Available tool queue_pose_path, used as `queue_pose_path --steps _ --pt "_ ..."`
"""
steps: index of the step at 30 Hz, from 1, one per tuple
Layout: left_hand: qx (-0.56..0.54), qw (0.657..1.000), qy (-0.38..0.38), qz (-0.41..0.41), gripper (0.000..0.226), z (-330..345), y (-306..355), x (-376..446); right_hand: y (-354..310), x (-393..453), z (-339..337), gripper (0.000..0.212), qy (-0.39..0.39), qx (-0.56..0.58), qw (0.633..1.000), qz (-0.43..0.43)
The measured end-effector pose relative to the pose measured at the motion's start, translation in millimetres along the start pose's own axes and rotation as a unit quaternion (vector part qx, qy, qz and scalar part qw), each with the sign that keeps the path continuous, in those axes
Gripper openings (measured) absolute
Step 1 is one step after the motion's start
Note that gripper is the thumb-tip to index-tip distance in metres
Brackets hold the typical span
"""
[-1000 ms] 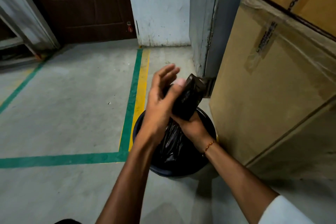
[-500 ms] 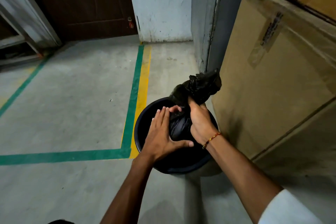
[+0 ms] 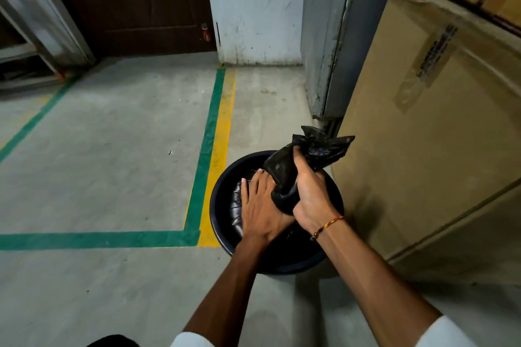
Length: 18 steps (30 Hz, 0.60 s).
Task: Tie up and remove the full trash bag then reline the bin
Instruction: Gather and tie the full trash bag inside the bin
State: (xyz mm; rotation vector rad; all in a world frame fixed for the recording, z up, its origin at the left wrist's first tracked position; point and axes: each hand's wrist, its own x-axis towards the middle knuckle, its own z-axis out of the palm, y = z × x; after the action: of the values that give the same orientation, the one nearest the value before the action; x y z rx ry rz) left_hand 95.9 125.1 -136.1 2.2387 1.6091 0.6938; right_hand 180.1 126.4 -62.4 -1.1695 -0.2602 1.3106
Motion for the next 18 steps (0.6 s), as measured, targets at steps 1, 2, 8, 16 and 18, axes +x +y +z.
queue_pose_path --steps 1,2,8,16,18 --pt "-0.012 1.000 0.001 -0.009 0.100 -1 2 1 -1 0 1 0.030 -0.005 -0.001 1.000 -0.003" --pt "-0.025 0.999 0.005 -0.019 0.097 -1 4 1 -1 0 3 0.030 -0.009 -0.006 1.000 -0.008" --pt "-0.024 0.996 0.071 -0.050 0.065 12 6 4 7 4 6 0.060 -0.010 -0.038 0.999 -0.024" --pt "-0.043 0.995 0.065 -0.067 0.056 22 0 10 11 4 4 0.075 -0.041 0.001 0.999 -0.035" --pt "-0.056 0.994 0.064 -0.067 0.048 22 0 11 9 0 4 0.069 -0.051 0.000 0.998 -0.030"
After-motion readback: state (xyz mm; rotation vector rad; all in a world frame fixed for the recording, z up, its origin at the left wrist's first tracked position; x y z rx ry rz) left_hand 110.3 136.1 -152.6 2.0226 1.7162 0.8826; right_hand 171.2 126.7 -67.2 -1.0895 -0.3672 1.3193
